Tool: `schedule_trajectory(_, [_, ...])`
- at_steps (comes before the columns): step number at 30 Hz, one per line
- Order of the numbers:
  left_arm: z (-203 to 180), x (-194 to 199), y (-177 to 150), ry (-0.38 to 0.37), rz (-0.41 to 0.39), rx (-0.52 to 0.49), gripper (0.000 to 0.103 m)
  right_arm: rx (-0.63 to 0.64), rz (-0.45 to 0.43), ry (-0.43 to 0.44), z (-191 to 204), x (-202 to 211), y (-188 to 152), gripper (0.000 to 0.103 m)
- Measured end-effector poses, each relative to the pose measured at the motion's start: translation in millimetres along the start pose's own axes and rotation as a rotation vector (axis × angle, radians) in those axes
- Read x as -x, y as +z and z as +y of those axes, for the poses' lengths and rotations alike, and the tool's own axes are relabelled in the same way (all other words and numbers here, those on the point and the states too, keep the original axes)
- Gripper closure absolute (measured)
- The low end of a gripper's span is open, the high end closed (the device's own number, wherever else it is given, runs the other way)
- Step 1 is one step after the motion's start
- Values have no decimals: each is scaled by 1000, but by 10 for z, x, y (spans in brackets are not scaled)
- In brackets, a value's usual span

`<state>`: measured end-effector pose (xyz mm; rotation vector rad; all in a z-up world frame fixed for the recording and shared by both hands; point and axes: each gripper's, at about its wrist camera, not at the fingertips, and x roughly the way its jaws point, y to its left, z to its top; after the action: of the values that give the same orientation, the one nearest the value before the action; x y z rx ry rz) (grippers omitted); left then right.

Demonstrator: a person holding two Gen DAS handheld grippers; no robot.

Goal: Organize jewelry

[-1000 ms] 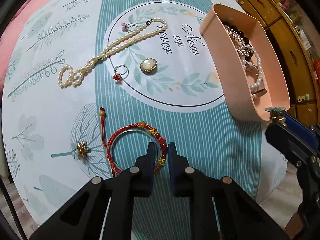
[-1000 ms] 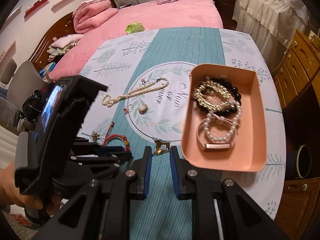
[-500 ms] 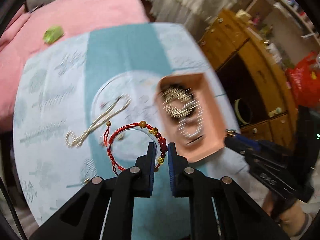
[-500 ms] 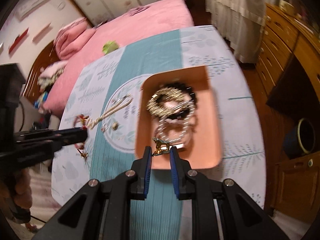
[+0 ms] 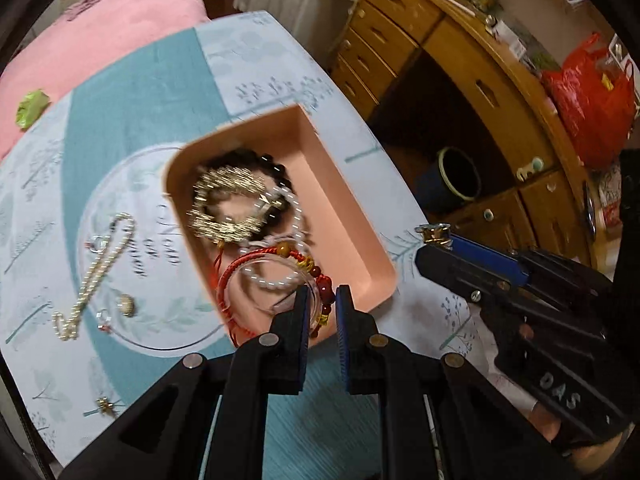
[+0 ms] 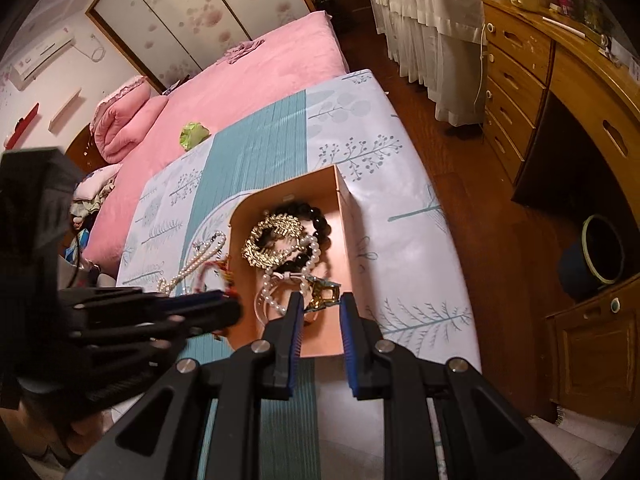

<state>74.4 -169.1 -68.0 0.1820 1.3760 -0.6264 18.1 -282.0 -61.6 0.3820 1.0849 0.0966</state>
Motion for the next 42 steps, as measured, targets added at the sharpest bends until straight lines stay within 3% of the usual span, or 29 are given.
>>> schedule_trajectory(2, [-42, -35, -12, -2, 6, -13, 80, 7, 7, 3, -2, -14, -25, 85])
schedule_trajectory(4, [-49, -33, -28, 25, -2, -14, 61, 12, 14, 7, -8, -29, -42, 85])
schedule_trajectory(5, [-26, -23, -35, 33, -5, -11, 58, 13, 15, 7, -17, -33, -48, 85])
schedule_trajectory(7, [44, 39, -58, 16, -12, 9, 40, 12, 19, 10, -44, -44, -53, 85])
schedule_trajectory(8, [87, 84, -78, 3, -21, 22, 37, 13, 20, 11, -51, -47, -54, 85])
schedule_trajectory(20, [620, 540, -421, 77, -115, 131, 35, 59, 61, 20, 150, -323, 102, 85])
schedule_trajectory(26, [909, 667, -576, 101, -155, 199, 35, 89, 72, -48, 245, -517, 277, 85])
schedule_trajectory(30, [1176, 766, -714, 79, -183, 287, 15, 67, 119, -81, 235, -643, 348, 83])
schedule_trajectory(33, [1383, 815, -808, 84, -191, 347, 15, 48, 134, -91, 218, -686, 354, 73])
schedule_trajectory(42, [1901, 1012, -1131, 168, -222, 457, 15, 105, 91, -75, 520, -493, 286, 73])
